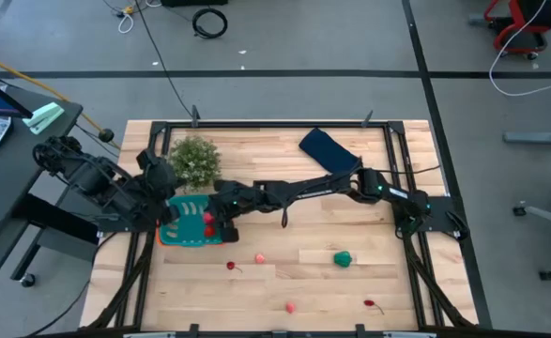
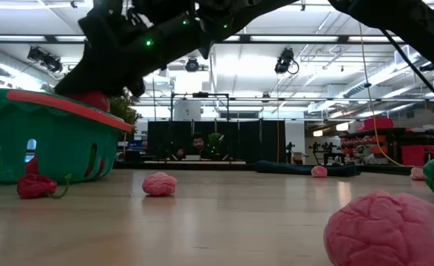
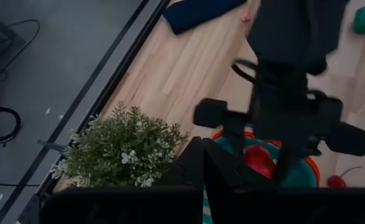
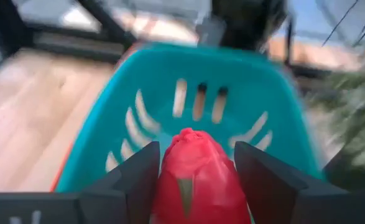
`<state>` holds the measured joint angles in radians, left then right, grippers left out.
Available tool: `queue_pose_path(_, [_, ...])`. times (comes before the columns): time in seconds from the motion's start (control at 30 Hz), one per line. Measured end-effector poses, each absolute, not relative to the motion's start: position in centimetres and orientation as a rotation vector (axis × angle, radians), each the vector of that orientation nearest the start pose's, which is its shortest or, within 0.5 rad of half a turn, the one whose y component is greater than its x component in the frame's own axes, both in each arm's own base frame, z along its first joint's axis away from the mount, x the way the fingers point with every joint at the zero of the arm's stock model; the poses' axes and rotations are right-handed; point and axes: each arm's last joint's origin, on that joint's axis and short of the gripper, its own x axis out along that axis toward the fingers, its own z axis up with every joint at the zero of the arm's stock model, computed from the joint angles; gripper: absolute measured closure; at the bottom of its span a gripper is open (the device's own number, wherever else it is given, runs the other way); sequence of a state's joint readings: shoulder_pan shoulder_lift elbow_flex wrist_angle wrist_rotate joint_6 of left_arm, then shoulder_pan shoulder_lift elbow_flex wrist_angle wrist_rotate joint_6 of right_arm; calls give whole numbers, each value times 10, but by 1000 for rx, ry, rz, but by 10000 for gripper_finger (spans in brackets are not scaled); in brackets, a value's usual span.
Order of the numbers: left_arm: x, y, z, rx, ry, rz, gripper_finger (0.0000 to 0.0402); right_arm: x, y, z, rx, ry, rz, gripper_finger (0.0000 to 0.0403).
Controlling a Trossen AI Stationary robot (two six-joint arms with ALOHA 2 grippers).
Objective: Pick and placing Produce into tupperware
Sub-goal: Put the dragon fruit into the green basket, then put the red cherry into the green basket
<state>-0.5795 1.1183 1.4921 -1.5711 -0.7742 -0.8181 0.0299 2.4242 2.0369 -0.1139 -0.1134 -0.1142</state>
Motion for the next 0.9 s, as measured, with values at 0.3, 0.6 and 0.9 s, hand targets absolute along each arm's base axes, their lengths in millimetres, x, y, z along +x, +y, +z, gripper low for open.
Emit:
queue_pose_path(0.3, [131, -61, 404, -8, 769, 515, 376, 555, 22, 185, -108, 497, 153, 170])
queue_pose_path(0.6, [132, -64, 403, -61, 803, 472, 381, 530, 19, 241, -166, 558, 114, 176])
queue_pose_path(0.9, [170, -98, 395, -59, 798, 286, 341, 425, 37, 350, 64, 859, 94, 190])
